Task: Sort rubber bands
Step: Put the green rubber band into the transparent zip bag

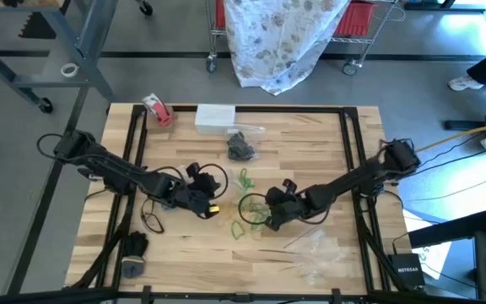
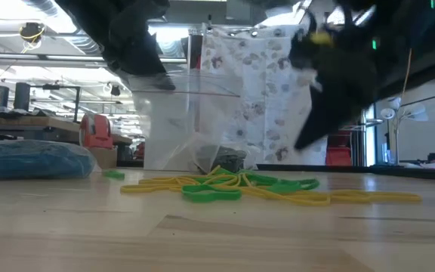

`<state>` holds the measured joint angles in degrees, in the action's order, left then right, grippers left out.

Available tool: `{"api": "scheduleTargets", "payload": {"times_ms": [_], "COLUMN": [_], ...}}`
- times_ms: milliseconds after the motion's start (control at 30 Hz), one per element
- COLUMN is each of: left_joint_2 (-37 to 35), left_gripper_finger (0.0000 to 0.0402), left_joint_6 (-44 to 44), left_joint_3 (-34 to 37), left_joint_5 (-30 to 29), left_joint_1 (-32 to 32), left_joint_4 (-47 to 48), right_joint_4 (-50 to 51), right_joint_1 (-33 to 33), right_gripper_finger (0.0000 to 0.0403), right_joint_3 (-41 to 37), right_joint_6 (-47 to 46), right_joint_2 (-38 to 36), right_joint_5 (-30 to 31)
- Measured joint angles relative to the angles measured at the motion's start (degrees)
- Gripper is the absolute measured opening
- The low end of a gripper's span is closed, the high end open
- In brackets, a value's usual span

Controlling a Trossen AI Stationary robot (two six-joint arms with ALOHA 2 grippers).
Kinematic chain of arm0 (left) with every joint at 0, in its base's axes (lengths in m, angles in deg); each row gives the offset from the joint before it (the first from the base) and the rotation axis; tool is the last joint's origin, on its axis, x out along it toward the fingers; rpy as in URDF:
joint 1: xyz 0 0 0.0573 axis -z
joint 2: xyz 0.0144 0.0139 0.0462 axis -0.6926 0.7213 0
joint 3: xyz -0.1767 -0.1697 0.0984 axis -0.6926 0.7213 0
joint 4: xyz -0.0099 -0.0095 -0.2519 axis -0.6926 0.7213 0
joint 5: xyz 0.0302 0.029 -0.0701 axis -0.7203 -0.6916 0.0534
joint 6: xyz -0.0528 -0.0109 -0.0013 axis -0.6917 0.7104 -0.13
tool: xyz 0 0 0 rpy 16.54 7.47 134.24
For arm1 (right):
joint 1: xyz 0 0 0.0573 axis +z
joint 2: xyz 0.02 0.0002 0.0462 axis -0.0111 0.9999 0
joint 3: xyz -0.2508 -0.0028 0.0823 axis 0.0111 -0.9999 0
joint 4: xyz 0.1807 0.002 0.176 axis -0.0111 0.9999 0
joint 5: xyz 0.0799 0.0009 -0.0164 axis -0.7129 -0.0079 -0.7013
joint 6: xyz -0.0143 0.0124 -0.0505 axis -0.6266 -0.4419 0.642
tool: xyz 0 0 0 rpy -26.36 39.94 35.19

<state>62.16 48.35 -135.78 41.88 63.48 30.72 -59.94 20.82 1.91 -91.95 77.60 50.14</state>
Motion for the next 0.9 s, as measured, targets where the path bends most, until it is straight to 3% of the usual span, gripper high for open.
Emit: {"api": "scheduleTargets", "payload": {"times_ms": [267, 400, 533, 700, 900], "left_joint_2": [0.0, 0.0, 0.0, 0.0, 0.0], "left_gripper_finger": [0.0, 0.0, 0.0, 0.0, 0.0], "left_joint_6": [-0.95, -1.16, -1.41, -1.56, -1.34], "left_joint_3": [0.0, 0.0, 0.0, 0.0, 0.02], "left_joint_5": [0.02, 0.02, 0.02, 0.1, 0.06], "left_joint_1": [1.5, 1.61, 1.89, 2.12, 2.09], "left_joint_4": [-1.36, -1.39, -1.41, -1.47, -1.78], "right_joint_4": [1.08, 1.16, 3.22, 3.13, 0.38], "right_joint_1": [2.32, 1.21, -1.62, -3.33, -3.49], "right_gripper_finger": [0.0005, 0.0009, 0.0049, 0.0101, 0.0117], "right_joint_3": [6.86, 6.33, 4.53, 4.08, 4.1], "right_joint_6": [8.48, 4.95, -1.09, -1.81, -1.18], "right_joint_2": [-4.79, -3.77, -1.01, 3.55, 8.23], "right_joint_5": [6.92, 4.03, -3.66, -5.87, -7.47]}}
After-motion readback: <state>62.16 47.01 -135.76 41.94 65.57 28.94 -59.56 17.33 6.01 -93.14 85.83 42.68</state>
